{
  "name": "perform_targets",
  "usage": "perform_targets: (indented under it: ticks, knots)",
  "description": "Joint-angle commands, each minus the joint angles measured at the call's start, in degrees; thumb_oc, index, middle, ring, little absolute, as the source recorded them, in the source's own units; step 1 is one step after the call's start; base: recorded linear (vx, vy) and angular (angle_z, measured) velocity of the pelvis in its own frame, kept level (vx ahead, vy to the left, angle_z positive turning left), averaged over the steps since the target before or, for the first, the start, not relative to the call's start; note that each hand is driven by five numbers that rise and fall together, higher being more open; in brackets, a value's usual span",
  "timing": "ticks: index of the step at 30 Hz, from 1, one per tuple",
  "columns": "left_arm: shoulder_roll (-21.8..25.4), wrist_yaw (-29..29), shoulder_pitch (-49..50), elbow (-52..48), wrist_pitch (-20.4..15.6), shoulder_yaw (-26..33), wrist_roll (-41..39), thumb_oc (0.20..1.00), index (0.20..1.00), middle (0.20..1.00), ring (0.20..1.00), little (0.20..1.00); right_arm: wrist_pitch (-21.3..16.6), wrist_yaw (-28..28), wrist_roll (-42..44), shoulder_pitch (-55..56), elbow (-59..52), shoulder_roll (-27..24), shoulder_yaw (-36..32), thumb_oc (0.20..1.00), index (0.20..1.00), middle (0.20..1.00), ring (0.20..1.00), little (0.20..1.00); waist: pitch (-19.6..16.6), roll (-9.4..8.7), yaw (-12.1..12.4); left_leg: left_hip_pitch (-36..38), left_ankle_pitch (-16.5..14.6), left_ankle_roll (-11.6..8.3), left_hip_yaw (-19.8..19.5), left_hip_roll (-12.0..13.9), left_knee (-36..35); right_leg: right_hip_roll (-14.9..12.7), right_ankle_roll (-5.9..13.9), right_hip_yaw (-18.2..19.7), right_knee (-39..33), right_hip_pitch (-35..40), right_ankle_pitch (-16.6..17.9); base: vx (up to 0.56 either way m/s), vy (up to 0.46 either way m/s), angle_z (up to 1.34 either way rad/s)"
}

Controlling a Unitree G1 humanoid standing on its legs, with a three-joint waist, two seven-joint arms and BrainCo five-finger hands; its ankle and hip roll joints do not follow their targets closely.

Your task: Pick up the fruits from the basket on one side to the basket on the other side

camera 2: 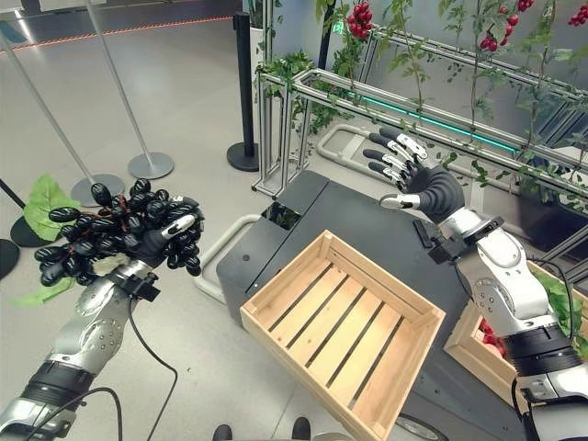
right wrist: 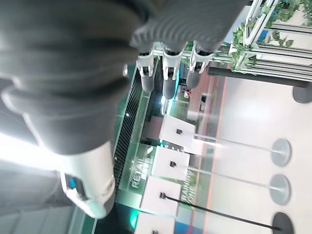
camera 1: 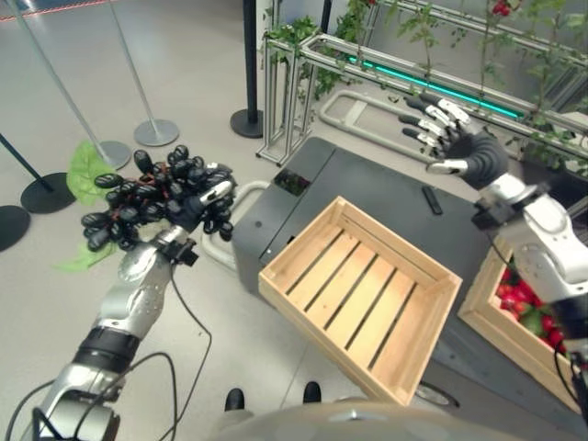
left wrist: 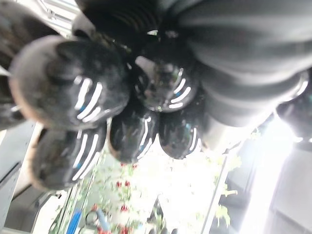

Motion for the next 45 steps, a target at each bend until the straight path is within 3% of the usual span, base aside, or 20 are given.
perform_targets:
  ticks: [1, 9, 10, 11, 12, 13, 14, 15, 16, 17, 19, 22, 23, 24, 25, 28, 37, 39, 41, 45]
  knots:
    - [0.5, 0.7, 0.1, -3.8, -6.4, 5.0, 4.6, 0.2, 0.2, 0.2, 0.2, 0.2, -6.4, -4.0, -3.1, 0.9, -3.1, 2.7, -6.2, 1.0, 1.0, 1.0, 1.0, 1.0, -1.3, -0.12, 2.5, -0.2, -6.0, 0.24, -1.6, 0.7, 6.8, -4.8, 6.26, -2.1, 10.6, -1.3, -6.7, 0.01, -0.038, 0.23]
    - [-3.2, 1.6, 8.5, -7.5, -7.6, 12.6, 7.3, 0.2, 0.2, 0.2, 0.2, 0.2, -7.8, -5.5, -7.3, 4.2, -6.7, 6.9, -10.4, 1.0, 1.0, 1.0, 1.0, 1.0, 0.8, 1.02, 5.2, -3.3, -3.2, -1.43, -6.9, 1.3, 7.0, -3.5, 4.36, -6.3, 9.8, -1.0, -8.3, -0.03, -0.082, 0.43]
    - [-3.5, 1.6, 8.7, -7.7, -7.7, 12.5, 7.3, 0.2, 0.2, 0.2, 0.2, 0.2, -8.1, -5.8, -7.1, 4.1, -6.6, 7.2, -10.6, 1.0, 1.0, 1.0, 1.0, 1.0, 1.7, 1.44, 5.9, -4.4, -2.0, -1.85, -7.6, 1.3, 6.8, -3.4, 4.14, -7.1, 9.7, -1.3, -8.5, -0.31, -0.031, 0.73]
    - [-4.5, 2.1, 8.2, -7.9, -8.1, 12.5, 7.1, 0.2, 0.2, 0.2, 0.2, 0.2, -9.0, -7.7, -7.5, 3.7, -6.1, 7.1, -11.9, 1.0, 1.0, 1.0, 1.0, 1.0, 3.5, 3.05, 6.4, -8.1, 3.2, -3.62, -8.4, 1.7, 4.2, -3.5, 3.78, -10.4, 9.4, -2.9, -9.2, -0.29, 0.011, 0.88]
    - [-4.5, 2.1, 8.0, -7.8, -8.2, 12.4, 7.1, 0.2, 0.2, 0.2, 0.2, 0.2, -9.0, -7.7, -7.5, 3.7, -6.1, 7.0, -12.0, 1.0, 1.0, 1.0, 1.0, 1.0, 3.3, 3.17, 6.1, -8.6, 3.7, -3.57, -8.8, 1.5, 4.1, -3.6, 3.83, -10.7, 9.4, -3.3, -8.8, -0.37, 0.077, 1.14]
    - [-4.8, 3.3, 6.6, -7.1, -9.0, 12.4, 8.1, 0.2, 0.2, 0.2, 0.2, 0.2, -9.9, -9.7, -8.7, 2.9, -5.5, 6.9, -12.4, 1.0, 1.0, 1.0, 1.0, 1.0, 4.6, 3.42, 5.7, -11.9, 5.4, -3.33, -5.4, 1.4, 3.9, -4.9, 4.31, -11.8, 9.6, -5.3, -8.3, -0.18, 0.07, 1.2]
    - [-4.8, 3.3, 6.4, -7.1, -9.0, 12.3, 8.1, 0.2, 0.2, 0.2, 0.2, 0.2, -9.9, -9.8, -8.8, 2.9, -5.5, 6.8, -12.5, 1.0, 1.0, 1.0, 1.0, 1.0, 4.4, 3.46, 5.7, -12.3, 5.7, -3.22, -5.5, 1.3, 4.0, -5.0, 4.36, -11.9, 9.6, -5.6, -8.0, -0.24, 0.07, 0.99]
    - [-5.0, 3.3, 6.0, -6.6, -9.0, 12.4, 7.9, 0.2, 0.2, 0.2, 0.2, 0.2, -9.8, -10.1, -9.7, 2.4, -5.7, 6.7, -12.5, 1.0, 1.0, 1.0, 1.0, 1.0, 4.3, 3.19, 5.2, -12.4, 4.3, -2.5, -2.5, 1.7, 5.4, -5.7, 4.65, -12.2, 9.9, -7.1, -7.3, -0.21, -0.009, 0.85]
    - [-5.6, 3.2, 6.3, -6.4, -8.9, 12.9, 7.9, 0.2, 0.2, 0.2, 0.2, 0.2, -9.7, -10.2, -10.6, 2.1, -6.2, 7.1, -12.1, 1.0, 1.0, 1.0, 1.0, 1.0, 3.7, 2.51, 4.6, -10.7, 0.0, -1.15, 1.4, 2.8, 9.0, -6.5, 4.49, -13.2, 10.5, -8.8, -7.0, -0.2, -0.013, 0.48]
    - [-5.6, 3.1, 6.3, -6.5, -8.9, 12.9, 7.9, 0.2, 0.2, 0.2, 0.2, 0.2, -9.7, -10.2, -10.6, 2.1, -6.3, 7.1, -12.1, 1.0, 1.0, 1.0, 1.0, 1.0, 3.6, 2.51, 4.5, -11.0, 0.2, -1.06, 1.4, 2.7, 9.1, -6.6, 4.5, -13.3, 10.4, -9.0, -6.7, -0.15, -0.049, 0.17]
    - [-7.2, 2.1, 6.2, -6.2, -8.6, 12.5, 7.5, 0.2, 0.2, 0.2, 0.2, 0.2, -9.8, -11.0, -11.1, 2.2, -6.0, 7.9, -13.2, 1.0, 1.0, 1.0, 1.0, 1.0, 2.6, 2.43, 3.0, -6.1, -4.3, -0.69, 5.9, 5.1, 14.3, -7.4, 4.06, -16.2, 10.1, -9.1, -6.9, -0.07, -0.018, 0.04]
    - [-7.5, 2.2, 5.9, -6.1, -8.7, 12.4, 7.6, 0.2, 0.2, 0.2, 0.2, 0.2, -10.1, -11.5, -11.5, 2.5, -6.1, 8.6, -13.6, 1.0, 1.0, 1.0, 1.0, 1.0, 2.1, 3.19, 1.7, -1.3, -4.5, -1.39, 8.5, 7.7, 14.4, -7.9, 4.02, -18.4, 10.7, -8.9, -6.9, -0.02, 0.096, 0.89]
    - [-7.7, 3.3, 5.4, -6.1, -8.9, 12.1, 8.3, 0.2, 0.2, 0.2, 0.2, 0.2, -10.3, -12.1, -11.6, 3.3, -6.1, 9.2, -14.1, 1.0, 1.0, 1.0, 1.0, 1.0, 1.6, 4.4, 0.6, 2.4, -5.1, -2.59, 10.3, 9.3, 13.0, -7.9, 4.58, -19.0, 11.6, -9.2, -7.7, -0.04, 0.093, 0.56]
    - [-7.8, 3.3, 5.4, -6.1, -8.9, 12.0, 8.4, 0.2, 0.2, 0.2, 0.2, 0.2, -10.4, -12.2, -11.6, 3.3, -6.1, 9.2, -14.1, 1.0, 1.0, 1.0, 1.0, 1.0, 1.9, 4.22, 0.6, 2.1, -4.1, -2.31, 10.9, 9.0, 12.8, -8.4, 4.08, -20.1, 11.7, -9.6, -6.6, 0.01, 0.14, 0.66]
    - [-7.8, 3.9, 5.3, -5.9, -9.2, 12.0, 9.0, 0.2, 0.2, 0.2, 0.2, 0.2, -10.6, -12.6, -11.9, 3.7, -6.1, 9.2, -14.5, 1.0, 1.0, 1.0, 1.0, 1.0, 1.5, 4.99, 0.1, 3.4, -5.3, -2.85, 11.6, 9.3, 11.9, -8.3, 4.84, -19.7, 12.4, -9.6, -7.6, -0.01, 0.113, 1.28]
    - [-8.5, 5.0, 4.8, -5.9, -9.6, 11.4, 10.5, 0.2, 0.2, 0.2, 0.2, 0.2, -11.2, -14.0, -12.5, 6.2, -6.7, 10.1, -16.9, 1.0, 1.0, 1.0, 1.0, 1.0, 1.3, 6.0, -1.1, 2.9, -7.4, -2.71, 17.8, 7.8, 7.3, -11.5, 6.35, -22.6, 13.9, -9.3, -5.7, 0.01, 0.22, 1.06]
    - [-7.2, 7.8, 7.4, -8.4, -10.4, 16.9, 13.5, 0.2, 0.2, 0.2, 0.2, 0.2, -10.8, -14.6, -15.3, 9.3, -8.4, 14.9, -18.0, 1.0, 1.0, 1.0, 1.0, 1.0, 2.2, 4.09, 1.9, 1.1, -11.2, -0.12, 16.4, 3.9, 9.4, -15.6, 8.71, -23.0, 14.2, -8.1, -2.0, 0.02, 0.162, 0.3]
    - [-7.3, 10.7, 8.9, -10.5, -11.6, 21.3, 15.6, 0.2, 0.2, 0.2, 0.2, 0.2, -10.5, -15.2, -17.2, 9.9, -8.2, 17.4, -17.8, 1.0, 1.0, 1.0, 1.0, 1.0, 3.0, 3.59, 3.5, 0.9, -12.9, 1.87, 15.3, 1.2, 9.4, -17.7, 10.14, -22.7, 14.8, -8.1, -0.1, 0.01, 0.238, 0.01]
    - [-7.3, 10.8, 9.0, -10.7, -11.6, 21.4, 15.7, 0.2, 0.2, 0.2, 0.2, 0.2, -10.4, -15.2, -17.3, 9.9, -8.3, 17.5, -17.7, 1.0, 1.0, 1.0, 1.0, 1.0, 3.0, 3.53, 3.4, 0.9, -13.0, 1.96, 15.3, 1.1, 9.4, -17.8, 10.22, -22.7, 14.7, -8.0, 0.0, 0.01, 0.115, 0.03]
    - [-8.8, 14.2, 9.2, -14.8, -13.1, 24.9, 18.1, 0.2, 0.2, 0.2, 0.2, 0.2, -10.5, -15.8, -19.5, 11.7, -9.3, 19.5, -18.3, 1.0, 1.0, 1.0, 1.0, 1.0, 3.0, 3.28, 4.9, -0.8, -14.5, 3.41, 13.0, -2.1, 10.9, -19.8, 11.62, -23.0, 13.0, -6.9, 2.0, 0.01, 0.184, 0.07]
